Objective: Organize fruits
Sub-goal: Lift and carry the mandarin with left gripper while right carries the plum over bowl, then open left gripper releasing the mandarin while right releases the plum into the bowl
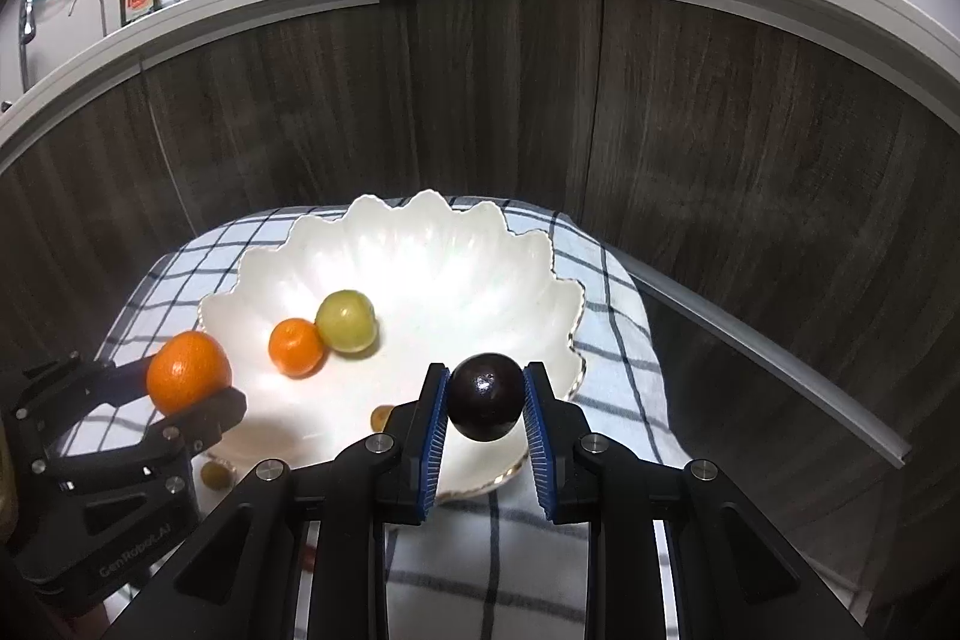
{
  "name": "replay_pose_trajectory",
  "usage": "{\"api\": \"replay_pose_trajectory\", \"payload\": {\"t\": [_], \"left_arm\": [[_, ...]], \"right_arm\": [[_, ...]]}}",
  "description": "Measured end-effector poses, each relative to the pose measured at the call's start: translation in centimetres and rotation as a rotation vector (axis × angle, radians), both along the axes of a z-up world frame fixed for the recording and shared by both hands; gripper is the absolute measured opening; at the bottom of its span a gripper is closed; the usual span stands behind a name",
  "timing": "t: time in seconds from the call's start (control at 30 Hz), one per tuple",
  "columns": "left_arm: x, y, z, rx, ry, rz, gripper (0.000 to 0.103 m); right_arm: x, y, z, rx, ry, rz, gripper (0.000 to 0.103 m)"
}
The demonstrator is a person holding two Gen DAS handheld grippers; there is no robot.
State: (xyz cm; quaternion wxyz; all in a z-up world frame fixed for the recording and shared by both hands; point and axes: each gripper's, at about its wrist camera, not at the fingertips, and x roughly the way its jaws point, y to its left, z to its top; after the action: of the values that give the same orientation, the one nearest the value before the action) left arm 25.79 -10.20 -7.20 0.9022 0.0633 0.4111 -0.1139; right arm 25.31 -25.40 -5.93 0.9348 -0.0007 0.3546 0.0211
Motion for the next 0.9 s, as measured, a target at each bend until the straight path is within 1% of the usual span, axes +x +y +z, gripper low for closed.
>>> {"api": "replay_pose_trajectory", "payload": {"t": [0.33, 0.53, 0.83, 0.87, 0.9], "left_arm": [[2.3, -0.3, -0.9, 0.0, 0.026, 0.004, 0.045], [3.2, -0.4, -1.3, -0.001, 0.038, 0.001, 0.045], [4.1, -0.3, -2.3, 0.001, 0.087, -0.009, 0.046], [4.2, -0.2, -2.4, 0.001, 0.096, -0.007, 0.048], [4.3, -0.2, -2.5, 0.001, 0.099, -0.003, 0.058]], "right_arm": [[2.7, -0.3, -0.4, -0.004, 0.016, -0.01, 0.026], [4.1, -0.4, -1.0, -0.004, 0.042, -0.014, 0.026], [6.1, -0.4, -2.1, 0.0, 0.094, -0.021, 0.027], [6.3, -0.3, -2.2, -0.009, 0.1, -0.023, 0.027], [6.4, -0.3, -2.3, -0.013, 0.104, -0.025, 0.027]]}}
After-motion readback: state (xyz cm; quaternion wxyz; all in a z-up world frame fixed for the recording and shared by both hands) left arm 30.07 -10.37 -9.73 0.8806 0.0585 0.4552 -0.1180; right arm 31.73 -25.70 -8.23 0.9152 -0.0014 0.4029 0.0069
